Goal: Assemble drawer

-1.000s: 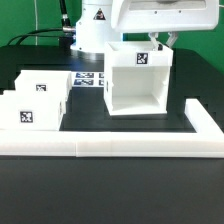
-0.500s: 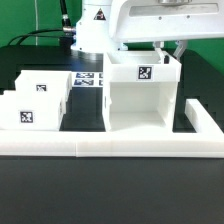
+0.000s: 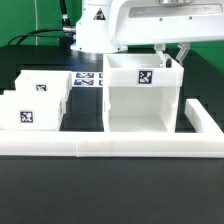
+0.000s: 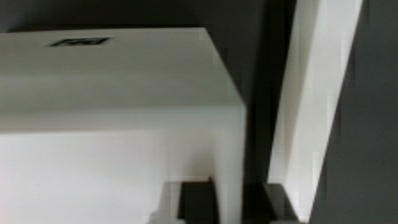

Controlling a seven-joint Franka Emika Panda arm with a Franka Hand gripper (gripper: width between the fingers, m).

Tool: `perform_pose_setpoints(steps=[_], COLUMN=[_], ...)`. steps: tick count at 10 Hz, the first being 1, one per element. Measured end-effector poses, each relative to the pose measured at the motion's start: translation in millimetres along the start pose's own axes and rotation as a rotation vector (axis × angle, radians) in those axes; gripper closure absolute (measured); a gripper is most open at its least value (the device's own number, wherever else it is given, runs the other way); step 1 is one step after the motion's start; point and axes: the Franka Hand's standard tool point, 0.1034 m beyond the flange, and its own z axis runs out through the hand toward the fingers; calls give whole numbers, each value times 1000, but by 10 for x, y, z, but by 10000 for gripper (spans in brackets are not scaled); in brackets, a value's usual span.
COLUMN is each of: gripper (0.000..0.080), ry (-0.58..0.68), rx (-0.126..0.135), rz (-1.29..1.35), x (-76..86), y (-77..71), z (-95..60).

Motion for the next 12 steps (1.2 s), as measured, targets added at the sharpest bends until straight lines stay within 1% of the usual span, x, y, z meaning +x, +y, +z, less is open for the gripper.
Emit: perform_pose_setpoints(steps=[2, 4, 6, 8, 9, 10, 11, 12], gripper=[762, 762, 761, 761, 761, 761, 760, 757], ry=[-1, -7, 27, 25, 20, 12, 14, 11], rx=[8, 4, 21, 32, 43, 55, 62, 66], rz=[140, 466, 562, 657, 744, 854, 949, 1031], x=[-4, -27, 58, 58, 54, 16, 5, 19], y=[-27, -91, -32, -83, -71, 25, 69, 64], z=[-1, 7, 6, -12, -22, -28, -3, 7])
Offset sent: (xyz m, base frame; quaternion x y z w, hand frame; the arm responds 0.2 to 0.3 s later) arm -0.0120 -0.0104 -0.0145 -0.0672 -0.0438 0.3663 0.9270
